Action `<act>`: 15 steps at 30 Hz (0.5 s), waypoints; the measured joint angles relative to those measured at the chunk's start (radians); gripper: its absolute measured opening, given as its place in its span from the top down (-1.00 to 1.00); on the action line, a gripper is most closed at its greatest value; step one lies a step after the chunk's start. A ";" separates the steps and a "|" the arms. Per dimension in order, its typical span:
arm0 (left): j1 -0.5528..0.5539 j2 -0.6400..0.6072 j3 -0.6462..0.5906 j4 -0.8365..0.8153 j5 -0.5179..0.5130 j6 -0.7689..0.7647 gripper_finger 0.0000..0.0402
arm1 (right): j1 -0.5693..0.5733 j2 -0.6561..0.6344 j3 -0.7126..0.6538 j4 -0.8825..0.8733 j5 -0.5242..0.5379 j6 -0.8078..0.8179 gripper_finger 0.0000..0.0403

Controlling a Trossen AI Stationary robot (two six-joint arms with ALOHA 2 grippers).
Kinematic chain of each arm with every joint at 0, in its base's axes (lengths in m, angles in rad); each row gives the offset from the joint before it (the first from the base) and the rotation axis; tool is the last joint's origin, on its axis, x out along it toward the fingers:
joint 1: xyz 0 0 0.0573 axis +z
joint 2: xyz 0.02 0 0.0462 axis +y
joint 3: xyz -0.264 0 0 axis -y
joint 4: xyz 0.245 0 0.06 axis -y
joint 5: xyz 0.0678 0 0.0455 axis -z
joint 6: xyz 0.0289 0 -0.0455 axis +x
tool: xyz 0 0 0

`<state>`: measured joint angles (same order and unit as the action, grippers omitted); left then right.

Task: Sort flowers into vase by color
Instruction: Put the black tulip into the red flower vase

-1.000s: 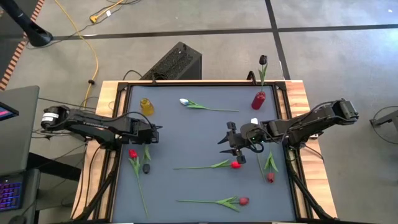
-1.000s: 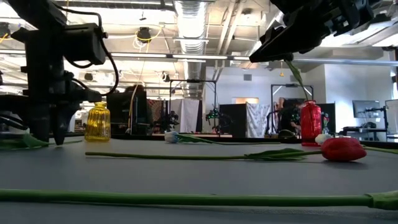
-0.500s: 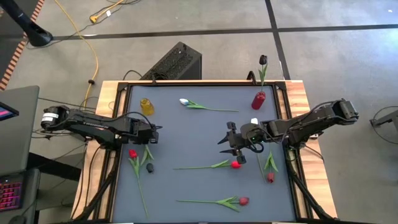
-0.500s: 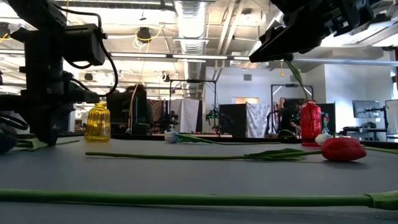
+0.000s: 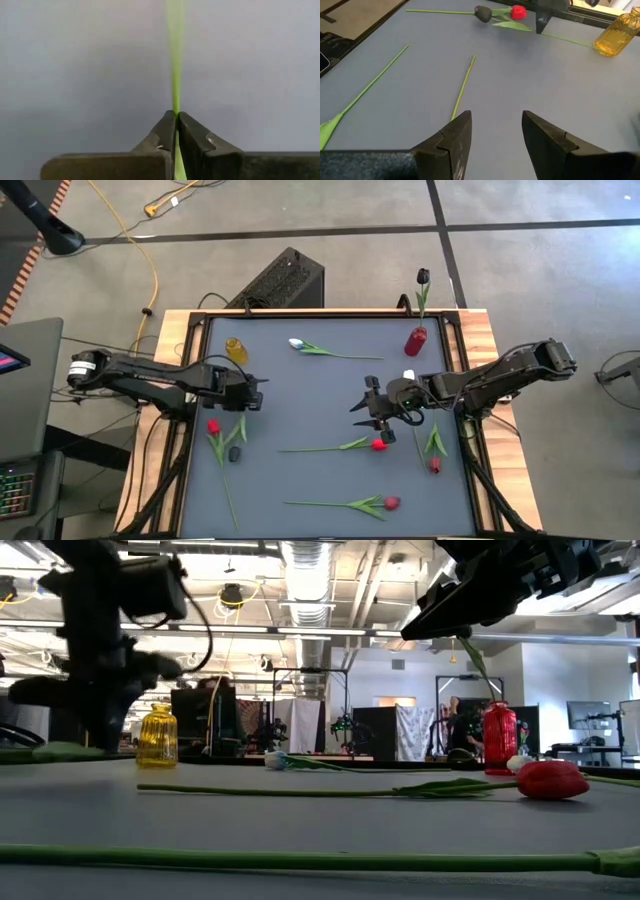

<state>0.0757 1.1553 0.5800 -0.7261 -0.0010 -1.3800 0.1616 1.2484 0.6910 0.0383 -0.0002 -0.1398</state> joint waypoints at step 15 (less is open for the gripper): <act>-0.043 -0.001 0.118 0.444 0.146 0.236 1.00 | 0.001 0.000 0.000 0.072 0.000 -0.142 0.01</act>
<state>0.0326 1.1545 0.6979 -0.2825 0.1455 -1.1440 0.1623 1.2484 0.6910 0.1099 0.0002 -0.2818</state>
